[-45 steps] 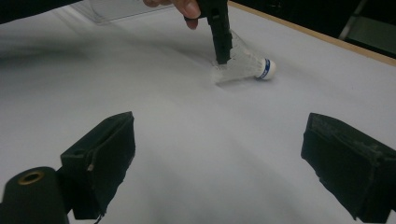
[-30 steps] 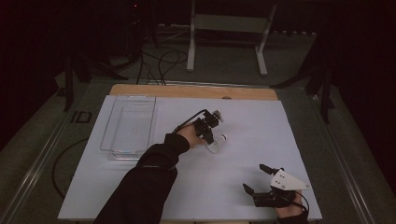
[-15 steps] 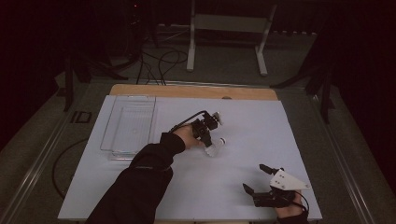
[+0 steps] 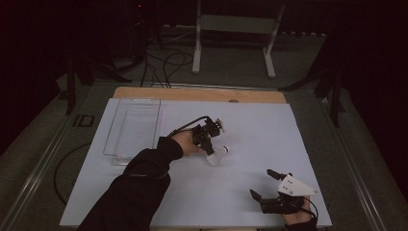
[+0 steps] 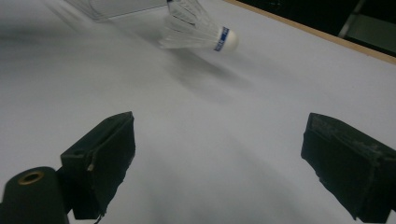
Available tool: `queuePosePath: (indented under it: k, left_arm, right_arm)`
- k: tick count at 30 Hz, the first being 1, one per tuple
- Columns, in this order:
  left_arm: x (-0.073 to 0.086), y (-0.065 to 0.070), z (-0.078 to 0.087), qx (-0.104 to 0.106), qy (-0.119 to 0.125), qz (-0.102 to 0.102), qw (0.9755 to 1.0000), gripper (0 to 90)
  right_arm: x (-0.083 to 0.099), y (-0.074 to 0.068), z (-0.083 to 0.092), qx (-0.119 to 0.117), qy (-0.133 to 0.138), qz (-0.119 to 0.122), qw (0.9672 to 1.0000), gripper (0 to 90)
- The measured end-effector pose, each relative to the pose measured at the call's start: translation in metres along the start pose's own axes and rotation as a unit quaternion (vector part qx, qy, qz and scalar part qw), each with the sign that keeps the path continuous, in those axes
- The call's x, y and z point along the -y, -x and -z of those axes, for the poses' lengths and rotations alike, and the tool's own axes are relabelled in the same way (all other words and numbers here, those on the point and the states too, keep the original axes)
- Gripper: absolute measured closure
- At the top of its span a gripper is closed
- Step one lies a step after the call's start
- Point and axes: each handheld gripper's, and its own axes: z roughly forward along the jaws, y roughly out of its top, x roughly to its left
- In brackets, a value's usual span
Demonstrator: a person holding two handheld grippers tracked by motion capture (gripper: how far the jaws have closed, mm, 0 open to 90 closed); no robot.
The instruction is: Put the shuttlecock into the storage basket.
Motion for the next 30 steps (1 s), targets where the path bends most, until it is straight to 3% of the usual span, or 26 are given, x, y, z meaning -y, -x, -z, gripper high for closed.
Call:
queuePosePath:
  k: [5, 12, 15, 19, 26, 30]
  left_arm:
    - [0.007, 0.003, 0.007, 0.012, 0.002, -0.010, 0.9999, 90.0]
    - [0.014, 0.006, 0.012, 0.009, -0.005, -0.025, 0.9996, 90.0]
    - [0.018, 0.007, 0.016, 0.015, -0.001, -0.043, 0.9990, 90.0]
    - [0.022, 0.007, 0.021, 0.021, 0.001, -0.047, 0.9987, 90.0]
    - [0.031, 0.006, 0.029, 0.032, -0.012, -0.074, 0.9967, 90.0]
    - [0.036, 0.005, 0.031, 0.035, -0.015, -0.075, 0.9964, 90.0]
  right_arm:
    - [0.000, -0.001, -0.001, -0.002, 0.000, 0.000, 1.0000, 9.7]
    - [0.000, -0.002, -0.001, -0.002, -0.004, 0.002, 1.0000, 9.7]
    - [0.000, -0.002, -0.001, -0.003, -0.003, 0.001, 1.0000, 9.7]
    - [0.000, -0.002, -0.002, -0.003, -0.003, 0.000, 1.0000, 9.7]
    - [0.000, -0.003, -0.002, -0.003, -0.004, 0.001, 1.0000, 9.7]
    - [0.000, -0.002, -0.002, -0.002, -0.004, 0.002, 1.0000, 9.7]
